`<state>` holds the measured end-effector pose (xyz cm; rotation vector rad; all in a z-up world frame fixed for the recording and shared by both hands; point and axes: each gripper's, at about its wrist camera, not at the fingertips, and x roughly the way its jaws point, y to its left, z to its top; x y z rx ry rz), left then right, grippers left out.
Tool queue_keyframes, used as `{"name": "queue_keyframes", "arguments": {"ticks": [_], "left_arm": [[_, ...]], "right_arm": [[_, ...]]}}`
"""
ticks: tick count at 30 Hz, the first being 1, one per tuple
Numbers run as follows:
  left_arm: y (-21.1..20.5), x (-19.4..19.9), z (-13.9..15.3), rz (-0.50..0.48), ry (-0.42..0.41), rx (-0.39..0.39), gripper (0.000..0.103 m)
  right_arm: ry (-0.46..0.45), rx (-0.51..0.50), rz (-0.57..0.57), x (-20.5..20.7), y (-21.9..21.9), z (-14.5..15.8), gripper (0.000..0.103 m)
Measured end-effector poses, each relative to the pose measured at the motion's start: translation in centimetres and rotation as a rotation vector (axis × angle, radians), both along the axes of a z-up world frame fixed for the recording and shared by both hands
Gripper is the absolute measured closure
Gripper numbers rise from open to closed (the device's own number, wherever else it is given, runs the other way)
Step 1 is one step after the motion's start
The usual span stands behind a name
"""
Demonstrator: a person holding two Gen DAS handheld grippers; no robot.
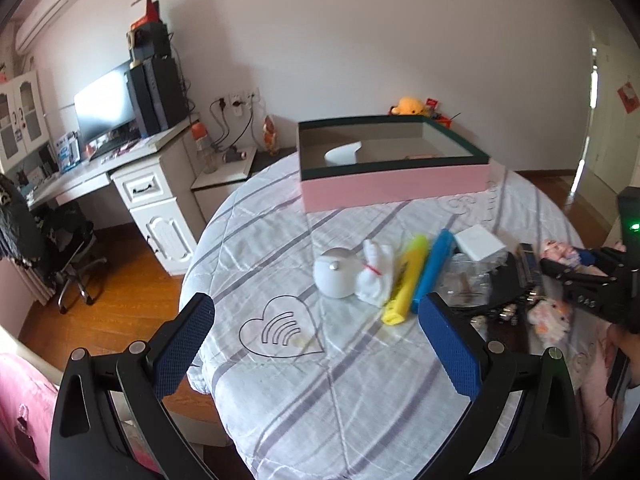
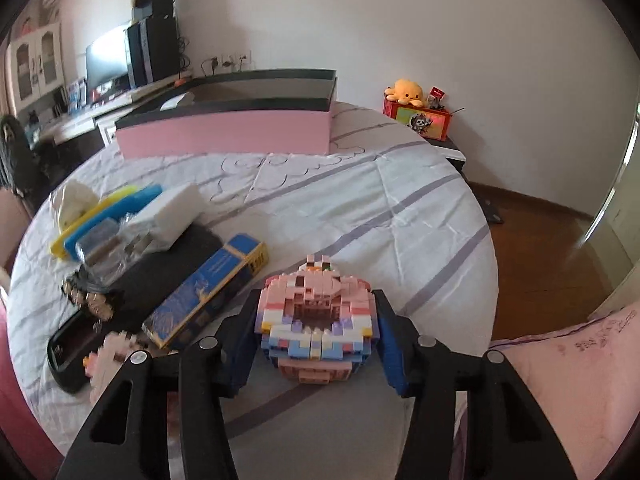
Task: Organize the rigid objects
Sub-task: 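Grasp the white bunny lamp with the left tool while the right tool grasps the pink block donut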
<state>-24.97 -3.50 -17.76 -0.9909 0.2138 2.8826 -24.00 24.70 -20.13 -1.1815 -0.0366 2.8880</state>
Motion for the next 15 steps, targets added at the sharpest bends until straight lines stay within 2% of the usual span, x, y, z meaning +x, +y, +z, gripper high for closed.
{"name": "queue_keyframes", "arguments": {"ticks": [8,15], "left_arm": [[-0.5,-3.9,-2.6,0.039,-0.075,0.022,0.000],[1.2,-6.3,-4.3,-0.025,-0.114,0.048,0.000]], "right_arm": [[0.005,-0.039,0.009,-2.3,0.4,-0.2,0.050],[0.024,-0.036,0.007,-3.0,0.3,-0.6,0.050]]}}
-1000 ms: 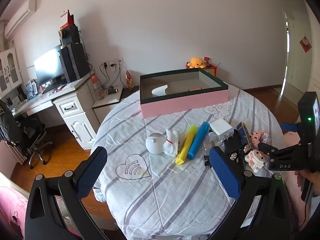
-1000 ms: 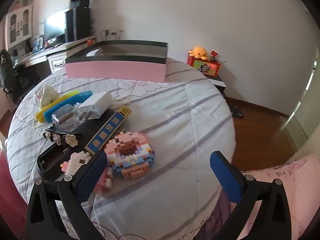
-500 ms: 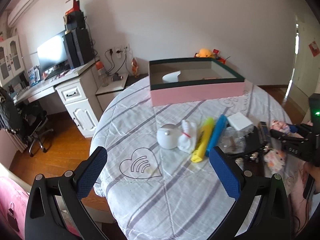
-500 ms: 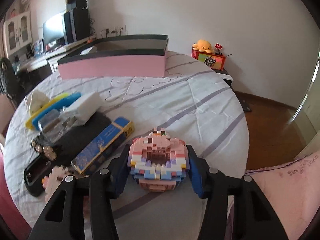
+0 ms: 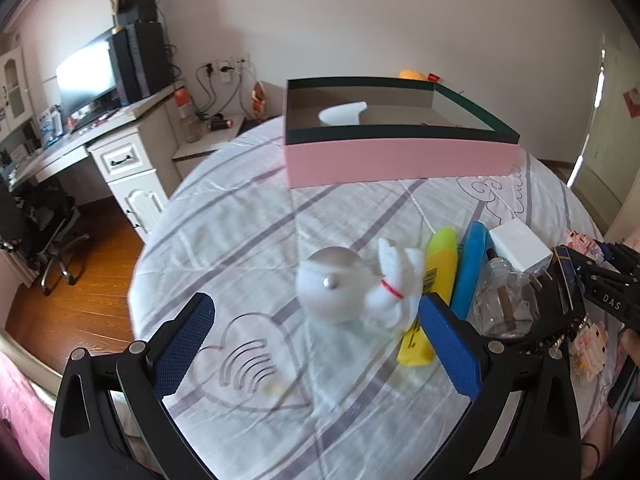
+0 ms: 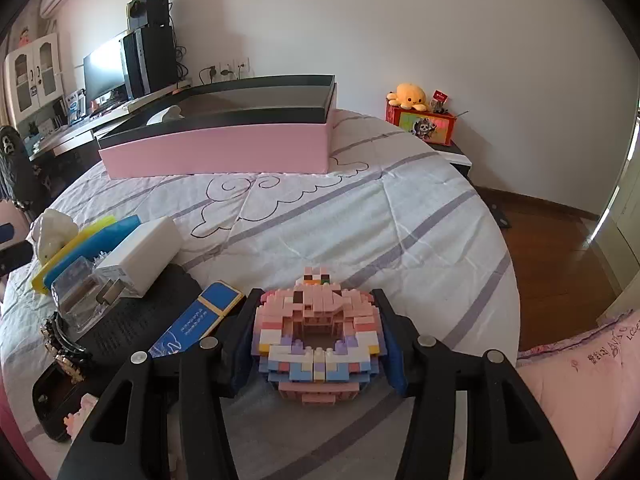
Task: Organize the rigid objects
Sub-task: 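Grasp the white bunny lamp with the left tool while the right tool grasps the pink block donut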
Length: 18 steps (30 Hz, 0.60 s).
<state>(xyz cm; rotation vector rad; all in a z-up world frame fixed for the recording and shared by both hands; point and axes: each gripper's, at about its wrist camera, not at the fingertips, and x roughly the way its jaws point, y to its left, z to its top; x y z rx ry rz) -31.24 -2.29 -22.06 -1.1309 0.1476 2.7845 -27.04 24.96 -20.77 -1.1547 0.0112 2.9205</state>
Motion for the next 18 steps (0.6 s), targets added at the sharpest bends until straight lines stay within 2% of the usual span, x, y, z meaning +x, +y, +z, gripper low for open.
{"name": "queue_keyframes", "arguments": {"ticks": [9,13,18], "left_arm": [[0.6,-1.8,-0.8,-0.057,-0.037,0.122,0.000],[0.9,-1.9,-1.2,-0.061,-0.048,0.128,0.000],[0.6,-2.4,-1.6,-0.032,-0.035,0.092,0.001]], "right_arm": [[0.008,-0.001,0.005,0.0,0.1,-0.1,0.050],[0.010,0.002,0.006,0.0,0.1,-0.1,0.050],[0.011,0.006,0.006,0.1,0.0,-0.1,0.050]]}}
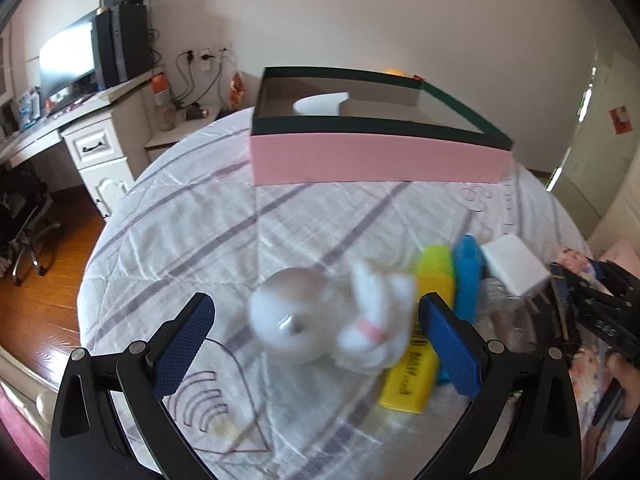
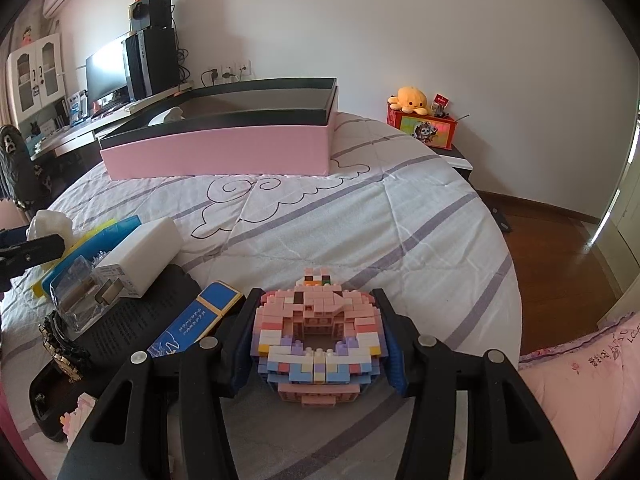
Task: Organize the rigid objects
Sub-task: 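Grasp the white bunny lamp with the left tool while the right tool grasps the pink block donut, then carry the lamp and donut into the pink box and release them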
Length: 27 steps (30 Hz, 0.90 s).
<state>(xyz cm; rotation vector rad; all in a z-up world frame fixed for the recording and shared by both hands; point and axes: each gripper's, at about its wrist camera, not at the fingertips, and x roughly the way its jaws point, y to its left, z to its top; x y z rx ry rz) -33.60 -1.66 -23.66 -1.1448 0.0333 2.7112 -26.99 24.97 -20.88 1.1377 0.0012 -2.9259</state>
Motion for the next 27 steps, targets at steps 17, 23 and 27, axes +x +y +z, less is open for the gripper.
{"name": "queue_keyframes", "arguments": {"ticks": [17,23,27], "left_arm": [[0.7,0.9,0.8,-0.029,0.044,-0.043,0.033],[0.4,2.1,2.7,-0.021,0.086,-0.056,0.033],[0.5,2.6,4.1,-0.023,0.120,-0.058,0.033]], "right_arm": [[-0.003,-0.021,0.004,0.0,0.3,0.2,0.050],[0.002,-0.039,0.022,0.4,0.2,1.4,0.050],[0.033,-0.024,0.041,0.7,-0.3,3.2,0.050]]}}
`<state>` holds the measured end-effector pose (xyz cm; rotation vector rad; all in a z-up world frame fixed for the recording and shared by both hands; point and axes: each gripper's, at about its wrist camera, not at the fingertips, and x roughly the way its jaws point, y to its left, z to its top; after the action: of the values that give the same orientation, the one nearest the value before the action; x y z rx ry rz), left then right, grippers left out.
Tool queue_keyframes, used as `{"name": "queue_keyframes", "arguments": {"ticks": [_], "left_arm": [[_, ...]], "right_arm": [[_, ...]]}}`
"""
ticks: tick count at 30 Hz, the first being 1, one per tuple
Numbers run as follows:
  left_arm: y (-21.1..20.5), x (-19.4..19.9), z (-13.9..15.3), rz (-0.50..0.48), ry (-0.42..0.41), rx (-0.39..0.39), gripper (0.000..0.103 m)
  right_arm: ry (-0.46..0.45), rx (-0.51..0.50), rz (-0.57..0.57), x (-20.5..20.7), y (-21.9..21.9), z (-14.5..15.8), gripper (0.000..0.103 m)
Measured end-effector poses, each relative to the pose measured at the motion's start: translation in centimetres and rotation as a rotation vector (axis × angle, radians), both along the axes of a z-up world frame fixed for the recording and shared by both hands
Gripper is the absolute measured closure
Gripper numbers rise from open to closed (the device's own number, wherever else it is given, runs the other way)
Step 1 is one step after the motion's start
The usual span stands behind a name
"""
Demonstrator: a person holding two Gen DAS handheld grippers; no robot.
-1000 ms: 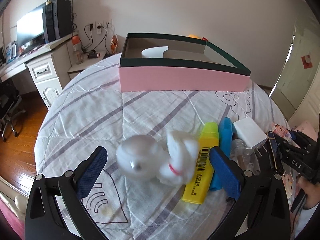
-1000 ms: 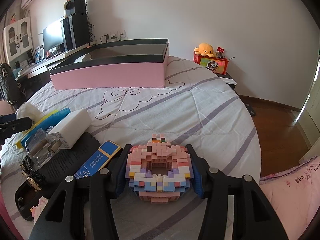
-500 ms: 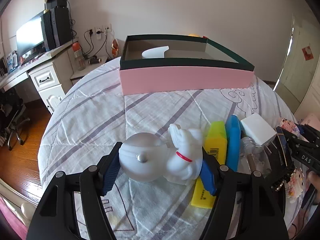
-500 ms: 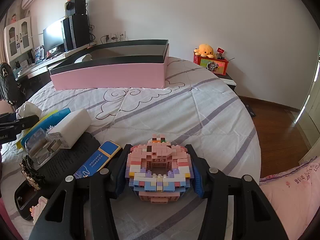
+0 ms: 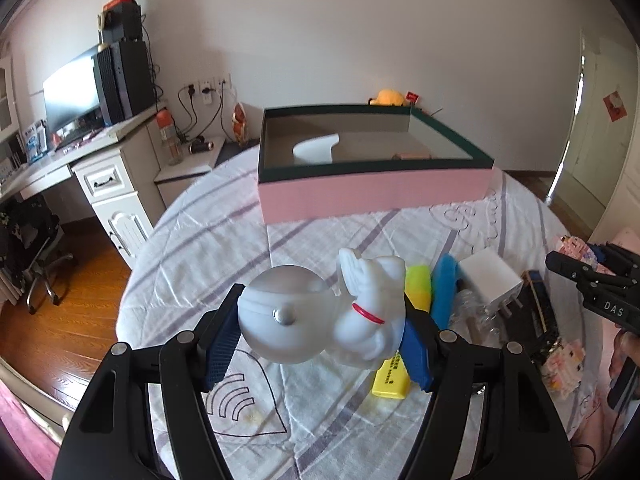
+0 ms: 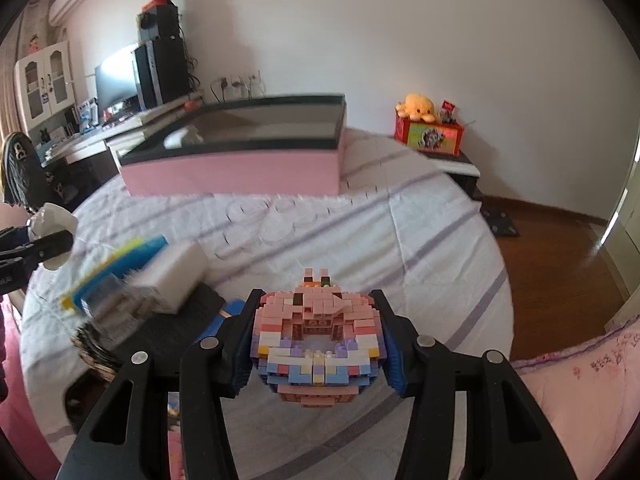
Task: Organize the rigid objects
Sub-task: 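Carry the lamp and donut into the pink box and release them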
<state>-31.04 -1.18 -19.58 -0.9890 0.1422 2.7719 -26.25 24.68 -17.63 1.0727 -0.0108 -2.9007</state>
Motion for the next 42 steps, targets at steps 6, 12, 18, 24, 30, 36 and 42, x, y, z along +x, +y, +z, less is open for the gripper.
{"name": "queue_keyframes", "arguments": {"ticks": [6,12,18,24,30,36,42], "left_arm": [[0.6,-0.2,2.9,-0.006,0.068,-0.002,0.033],[1.3,-1.5,7.0,0.015,0.165,0.007,0.033],[2.8,-4.3,9.6,-0.010,0.208,-0.013,0.033],[4.3,-8.7,10.4,-0.041,0.197,-0.026,0.033],[5.9,-14.9,9.8,-0.074,0.135,-0.041,0.033],[8.0,-20.9,7.1,-0.102,0.031,-0.059,0.033],[9.0,-23.8,3.6,-0.092,-0.041,-0.109,0.033]], "right_arm": [[0.077,0.004,0.047,-0.1,-0.6,3.8,0.050],[0.153,0.016,0.109,-1.3,-1.7,7.9,0.050],[0.189,0.016,0.175,-4.1,-2.9,10.5,0.050],[0.202,0.014,0.206,-7.8,-3.3,12.0,0.050],[0.166,0.034,0.217,-13.1,-3.5,11.9,0.050],[0.059,0.075,0.211,-18.8,-4.1,8.9,0.050],[-0.059,0.120,0.221,-22.8,-4.6,5.1,0.050]]}}
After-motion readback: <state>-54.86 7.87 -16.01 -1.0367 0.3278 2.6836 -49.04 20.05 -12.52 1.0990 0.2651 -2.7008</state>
